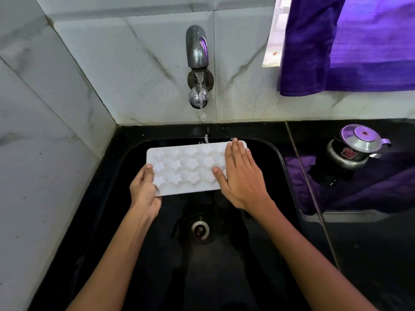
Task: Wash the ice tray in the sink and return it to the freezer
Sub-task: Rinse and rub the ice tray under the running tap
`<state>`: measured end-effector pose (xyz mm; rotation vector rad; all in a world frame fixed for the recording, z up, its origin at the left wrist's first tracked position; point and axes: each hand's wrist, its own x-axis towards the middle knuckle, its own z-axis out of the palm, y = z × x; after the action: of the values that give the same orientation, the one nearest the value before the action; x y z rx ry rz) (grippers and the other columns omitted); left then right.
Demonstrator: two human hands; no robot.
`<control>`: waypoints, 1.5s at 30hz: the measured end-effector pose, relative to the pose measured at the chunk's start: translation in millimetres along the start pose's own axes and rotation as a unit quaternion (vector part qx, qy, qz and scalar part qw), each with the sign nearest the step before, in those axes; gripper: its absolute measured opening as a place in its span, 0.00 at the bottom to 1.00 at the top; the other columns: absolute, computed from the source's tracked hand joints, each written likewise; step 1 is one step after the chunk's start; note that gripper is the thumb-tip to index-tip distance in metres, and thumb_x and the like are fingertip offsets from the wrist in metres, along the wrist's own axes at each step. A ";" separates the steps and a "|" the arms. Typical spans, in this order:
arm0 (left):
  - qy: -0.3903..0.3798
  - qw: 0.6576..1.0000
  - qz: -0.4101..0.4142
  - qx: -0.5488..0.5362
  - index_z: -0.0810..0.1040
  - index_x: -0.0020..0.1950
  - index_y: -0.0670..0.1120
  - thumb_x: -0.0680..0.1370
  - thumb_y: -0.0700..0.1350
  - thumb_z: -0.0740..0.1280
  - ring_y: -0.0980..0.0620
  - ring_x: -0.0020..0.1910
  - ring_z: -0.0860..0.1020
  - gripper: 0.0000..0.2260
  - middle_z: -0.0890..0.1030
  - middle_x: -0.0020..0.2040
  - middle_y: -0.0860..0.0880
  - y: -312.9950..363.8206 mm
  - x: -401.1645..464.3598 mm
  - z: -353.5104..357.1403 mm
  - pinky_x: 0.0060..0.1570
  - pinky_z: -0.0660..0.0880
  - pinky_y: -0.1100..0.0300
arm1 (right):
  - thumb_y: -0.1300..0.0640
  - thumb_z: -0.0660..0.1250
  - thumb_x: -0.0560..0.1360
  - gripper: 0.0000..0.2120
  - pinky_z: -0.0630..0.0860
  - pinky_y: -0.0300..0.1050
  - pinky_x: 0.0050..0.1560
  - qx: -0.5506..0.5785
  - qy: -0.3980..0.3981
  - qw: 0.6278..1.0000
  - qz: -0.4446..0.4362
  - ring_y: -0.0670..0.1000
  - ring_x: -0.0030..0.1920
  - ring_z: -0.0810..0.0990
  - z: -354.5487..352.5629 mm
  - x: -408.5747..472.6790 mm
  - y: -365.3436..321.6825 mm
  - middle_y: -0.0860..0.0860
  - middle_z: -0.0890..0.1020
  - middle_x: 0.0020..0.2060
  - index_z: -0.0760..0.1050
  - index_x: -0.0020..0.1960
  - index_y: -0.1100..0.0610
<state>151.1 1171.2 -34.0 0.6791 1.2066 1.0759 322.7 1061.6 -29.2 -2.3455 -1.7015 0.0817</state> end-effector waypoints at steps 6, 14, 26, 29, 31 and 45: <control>-0.014 1.000 -0.008 -0.020 0.76 0.46 0.48 0.82 0.40 0.59 0.59 0.32 0.81 0.09 0.80 0.40 0.53 -8.6 -5.9 12.7 0.33 0.81 0.60 | 0.42 0.39 0.79 0.34 0.35 0.45 0.74 0.008 -0.019 0.994 -0.109 0.53 0.76 0.40 -2.2 4.4 -23.8 0.59 0.44 0.76 0.41 0.76 0.63; -0.009 0.999 -0.002 -0.033 0.73 0.66 0.40 0.82 0.40 0.58 0.55 0.41 0.79 0.13 0.78 0.42 0.52 0.7 -0.3 14.6 0.39 0.81 0.57 | 0.40 0.37 0.78 0.34 0.36 0.43 0.74 -0.003 -0.005 0.996 -0.093 0.51 0.76 0.40 -10.0 -3.5 -0.4 0.57 0.44 0.77 0.41 0.76 0.60; -0.018 0.999 -0.014 -0.040 0.76 0.61 0.42 0.82 0.42 0.59 0.52 0.43 0.80 0.10 0.81 0.45 0.50 -7.5 -2.9 29.7 0.41 0.81 0.56 | 0.36 0.37 0.76 0.38 0.35 0.46 0.74 -0.010 -0.035 0.995 -0.098 0.52 0.76 0.37 -13.9 18.7 -6.7 0.58 0.41 0.76 0.38 0.76 0.61; -0.002 0.999 -0.003 -0.042 0.75 0.62 0.41 0.82 0.41 0.60 0.54 0.40 0.80 0.11 0.81 0.43 0.50 -4.8 -0.8 28.4 0.42 0.81 0.55 | 0.37 0.38 0.77 0.36 0.38 0.46 0.75 -0.003 -0.045 0.989 -0.143 0.51 0.76 0.39 -4.7 6.4 -14.5 0.56 0.43 0.76 0.39 0.76 0.60; 0.011 0.999 -0.007 -0.042 0.75 0.62 0.42 0.82 0.41 0.60 0.54 0.41 0.80 0.11 0.80 0.45 0.50 -2.0 4.6 22.6 0.47 0.79 0.52 | 0.37 0.38 0.78 0.36 0.38 0.46 0.75 0.000 -0.036 0.990 -0.139 0.50 0.76 0.39 -3.4 0.0 -8.9 0.55 0.43 0.76 0.40 0.76 0.59; -0.037 0.997 -0.045 -0.048 0.75 0.61 0.42 0.82 0.41 0.59 0.54 0.40 0.80 0.10 0.81 0.43 0.50 -23.1 -8.0 36.9 0.34 0.81 0.62 | 0.38 0.39 0.78 0.35 0.35 0.46 0.74 0.004 -0.030 0.992 -0.122 0.52 0.76 0.37 6.8 17.0 -19.0 0.57 0.41 0.76 0.39 0.76 0.61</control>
<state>193.1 1159.5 -41.4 0.5812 1.1049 1.0188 309.2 1084.3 -29.9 -2.1299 -1.9974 0.1157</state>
